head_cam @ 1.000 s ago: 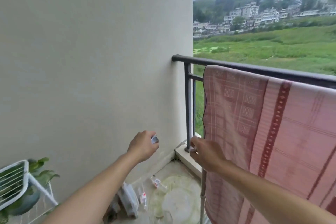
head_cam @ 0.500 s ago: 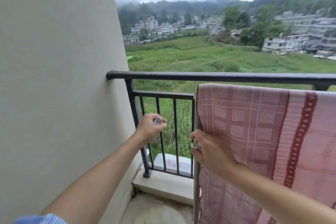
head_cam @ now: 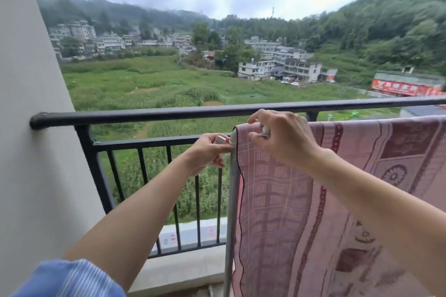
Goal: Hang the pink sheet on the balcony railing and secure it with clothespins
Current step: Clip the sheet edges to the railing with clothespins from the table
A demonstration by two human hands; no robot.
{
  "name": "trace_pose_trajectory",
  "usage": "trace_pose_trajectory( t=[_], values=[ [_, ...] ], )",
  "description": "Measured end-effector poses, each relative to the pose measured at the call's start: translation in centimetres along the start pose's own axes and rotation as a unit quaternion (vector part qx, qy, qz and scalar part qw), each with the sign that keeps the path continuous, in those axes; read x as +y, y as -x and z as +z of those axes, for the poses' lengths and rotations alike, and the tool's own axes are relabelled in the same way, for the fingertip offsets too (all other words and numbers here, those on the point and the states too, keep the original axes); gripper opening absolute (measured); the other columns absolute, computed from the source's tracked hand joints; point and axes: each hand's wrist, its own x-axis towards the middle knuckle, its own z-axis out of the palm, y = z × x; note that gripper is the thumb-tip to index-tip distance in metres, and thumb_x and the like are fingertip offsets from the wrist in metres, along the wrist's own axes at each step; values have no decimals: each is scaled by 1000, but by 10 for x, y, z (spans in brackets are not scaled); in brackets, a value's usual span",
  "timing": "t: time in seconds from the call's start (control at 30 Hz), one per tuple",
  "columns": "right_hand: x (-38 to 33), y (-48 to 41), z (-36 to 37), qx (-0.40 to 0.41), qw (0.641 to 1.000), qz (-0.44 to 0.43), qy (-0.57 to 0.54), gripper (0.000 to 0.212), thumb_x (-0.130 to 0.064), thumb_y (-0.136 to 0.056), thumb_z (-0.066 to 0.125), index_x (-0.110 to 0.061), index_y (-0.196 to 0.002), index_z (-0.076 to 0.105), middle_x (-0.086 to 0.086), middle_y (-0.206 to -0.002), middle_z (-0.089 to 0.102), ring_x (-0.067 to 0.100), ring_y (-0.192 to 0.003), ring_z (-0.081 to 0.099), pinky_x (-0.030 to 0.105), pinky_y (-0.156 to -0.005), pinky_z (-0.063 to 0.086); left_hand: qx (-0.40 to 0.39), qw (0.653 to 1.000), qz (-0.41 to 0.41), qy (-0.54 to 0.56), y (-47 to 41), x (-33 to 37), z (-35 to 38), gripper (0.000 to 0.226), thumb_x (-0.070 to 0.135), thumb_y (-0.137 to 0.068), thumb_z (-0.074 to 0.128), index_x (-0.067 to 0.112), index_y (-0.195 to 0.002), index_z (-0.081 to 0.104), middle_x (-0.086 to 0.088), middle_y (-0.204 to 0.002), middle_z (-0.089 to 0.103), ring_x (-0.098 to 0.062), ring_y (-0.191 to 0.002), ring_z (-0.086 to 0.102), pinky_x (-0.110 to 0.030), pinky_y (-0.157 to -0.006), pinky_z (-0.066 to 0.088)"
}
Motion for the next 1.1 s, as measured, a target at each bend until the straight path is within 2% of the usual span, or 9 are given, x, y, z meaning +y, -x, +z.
trace_pose_trajectory(
  t=[0.1,0.17,0.37,0.47,0.57,0.67,0.8,1.0,1.1],
  values=[
    [3,-24,-6,-82,996,-20,14,23,-38,-81,74,-23,-98,70,-9,-92,65,10,-65,53,18,-48,24,-12,1000,-9,20,3,3,0,5,7,-87,66,9,-88,61,6,-54,56,-7,-46,48,-27,-54,50],
    [5,-32,-8,-118,993,-20,-1,21,-41,-81,74,-27,-97,72,-11,-94,62,12,-71,56,21,-52,30,9,1000,2,14,5,5,1,7,6,-86,66,10,-84,61,5,-57,56,-5,-46,49,-26,-51,50],
    [-2,-47,-5,-171,983,-53,-23,28,-35,-78,75,-40,-105,69,-17,-94,58,13,-80,56,27,-58,35,91,994,41,34,25,-4,-14,5,8,-86,67,8,-85,63,4,-63,54,-3,-49,49,-26,-50,48],
    [-13,-55,0,-184,977,-112,11,17,-28,-79,72,-37,-94,69,-15,-96,62,15,-78,55,29,-59,36,118,990,57,52,31,-9,-17,7,10,-85,68,10,-83,62,6,-60,54,-2,-47,49,-23,-46,47],
    [-19,-59,4,-175,975,-132,43,9,-19,-80,68,-26,-86,67,-7,-88,67,18,-74,57,30,-59,41,133,988,67,45,32,-13,-9,8,10,-86,69,12,-80,63,9,-58,54,-2,-49,49,-23,-46,47],
    [-22,-62,6,-145,985,-97,-7,11,-9,-80,68,-17,-87,70,-2,-80,70,20,-74,65,34,-65,53,137,985,80,64,31,-11,-13,8,10,-86,68,11,-80,63,6,-59,54,-5,-48,47,-21,-44,45],
    [-31,-78,11,-96,990,-58,-85,5,-15,-79,75,-16,-83,73,-5,-74,67,14,-70,63,28,-63,50,128,981,99,105,23,-7,-27,7,11,-85,69,11,-81,64,7,-51,56,-6,-44,45,-21,-43,44],
    [-26,-85,32,-191,959,93,-188,15,-17,-77,81,-5,-79,71,5,-73,69,14,-65,62,34,-64,54,3,989,30,142,30,-36,-14,15,9,-79,74,11,-91,65,-1,-65,55,-9,-48,41,-25,-47,42],
    [-24,-89,35,-200,948,133,-210,17,-16,-75,82,-4,-77,70,6,-69,69,12,-59,60,33,-59,53,4,985,42,166,33,-40,-5,27,22,-68,83,14,-86,65,5,-59,54,-9,-46,42,-27,-48,38]
  ],
)
